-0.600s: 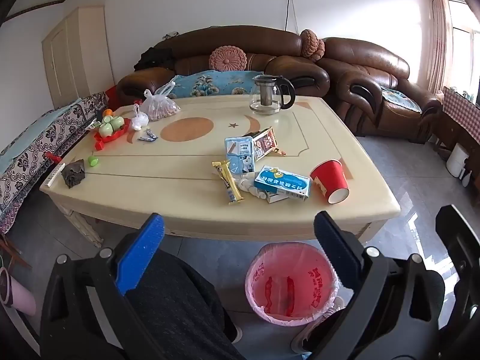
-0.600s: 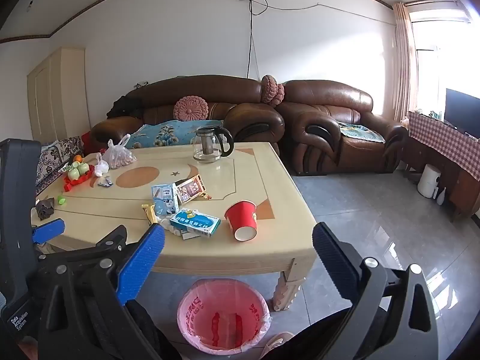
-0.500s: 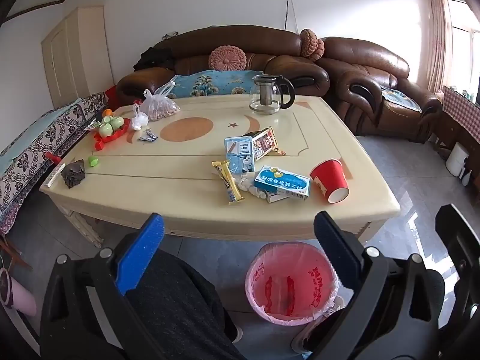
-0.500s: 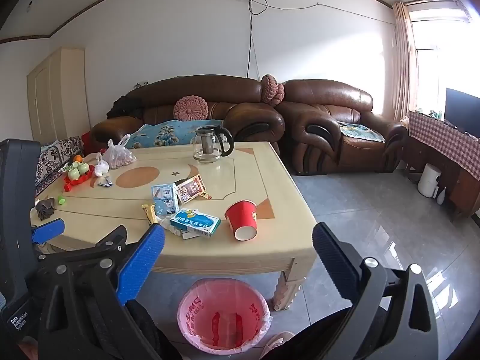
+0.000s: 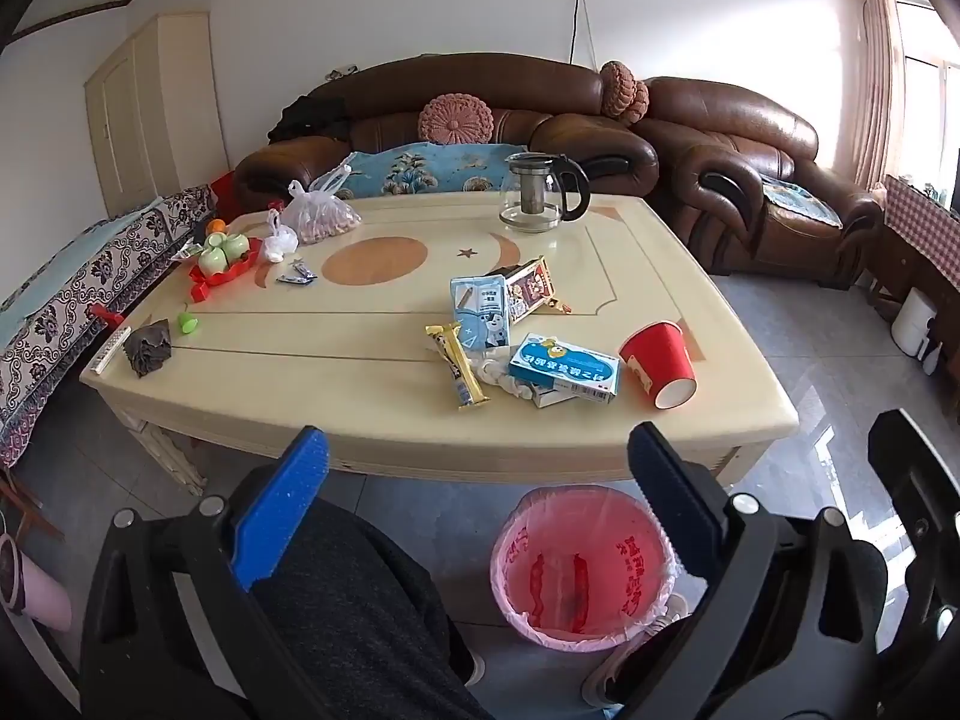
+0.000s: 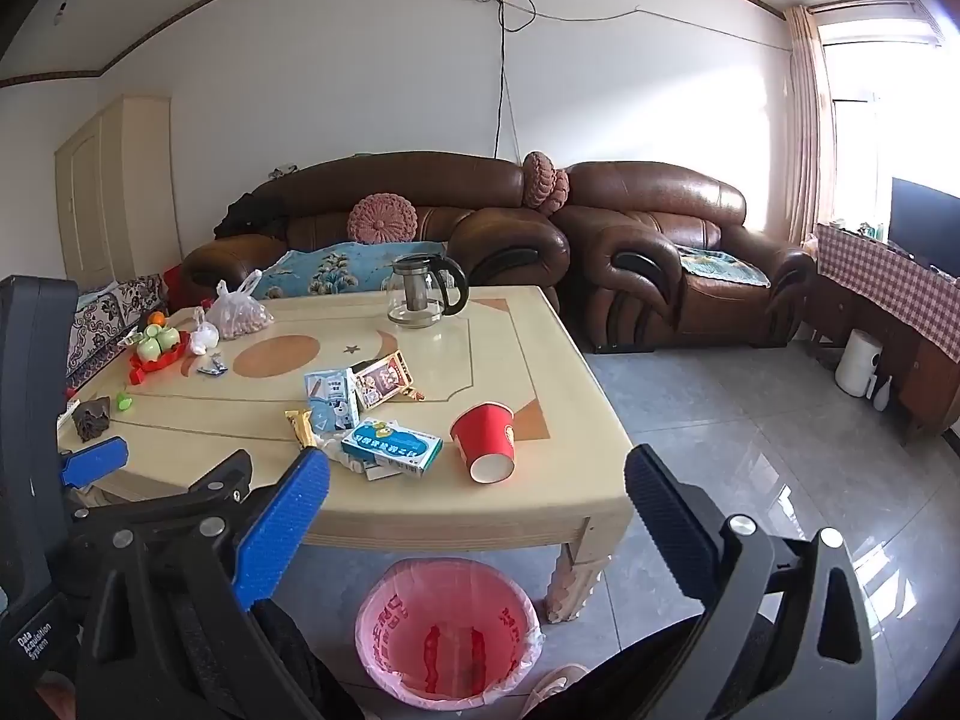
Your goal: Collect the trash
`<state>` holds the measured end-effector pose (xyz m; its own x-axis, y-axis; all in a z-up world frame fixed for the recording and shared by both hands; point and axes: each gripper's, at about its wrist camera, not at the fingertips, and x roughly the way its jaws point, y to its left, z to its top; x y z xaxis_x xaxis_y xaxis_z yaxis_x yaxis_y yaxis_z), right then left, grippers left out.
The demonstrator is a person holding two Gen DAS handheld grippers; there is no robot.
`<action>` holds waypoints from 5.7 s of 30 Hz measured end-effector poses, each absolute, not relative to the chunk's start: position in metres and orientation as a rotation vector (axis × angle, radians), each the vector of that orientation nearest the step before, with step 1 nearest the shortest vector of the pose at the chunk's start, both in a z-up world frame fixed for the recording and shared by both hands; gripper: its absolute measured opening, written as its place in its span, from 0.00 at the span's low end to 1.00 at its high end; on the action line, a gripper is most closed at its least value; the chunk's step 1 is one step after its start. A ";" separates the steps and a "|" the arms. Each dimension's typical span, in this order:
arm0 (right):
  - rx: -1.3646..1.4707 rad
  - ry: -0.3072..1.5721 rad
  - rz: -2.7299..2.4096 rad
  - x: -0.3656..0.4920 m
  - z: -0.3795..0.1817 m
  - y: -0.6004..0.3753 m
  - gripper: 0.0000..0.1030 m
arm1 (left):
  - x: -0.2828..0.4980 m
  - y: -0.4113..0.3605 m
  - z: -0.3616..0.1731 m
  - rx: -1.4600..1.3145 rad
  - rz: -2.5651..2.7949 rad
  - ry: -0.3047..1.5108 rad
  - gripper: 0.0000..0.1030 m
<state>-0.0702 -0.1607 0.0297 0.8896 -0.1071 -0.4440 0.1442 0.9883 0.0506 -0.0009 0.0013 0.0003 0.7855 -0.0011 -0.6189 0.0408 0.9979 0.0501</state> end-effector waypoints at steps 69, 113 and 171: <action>0.090 0.449 -0.128 -0.070 0.032 -0.159 0.94 | -0.003 -0.004 0.010 0.043 -0.040 0.672 0.95; 0.055 0.685 -0.008 0.085 -0.044 -0.214 0.94 | 0.142 0.045 -0.074 -0.101 0.006 1.002 0.95; 0.018 0.899 0.062 0.230 -0.170 -0.204 0.62 | 0.285 0.062 -0.166 -0.417 0.002 1.157 0.37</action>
<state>0.2302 -0.2038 -0.1700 0.6210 0.0615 -0.7814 -0.0462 0.9981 0.0418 0.2848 0.0618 -0.1657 0.4112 -0.2103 -0.8870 -0.2138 0.9236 -0.3181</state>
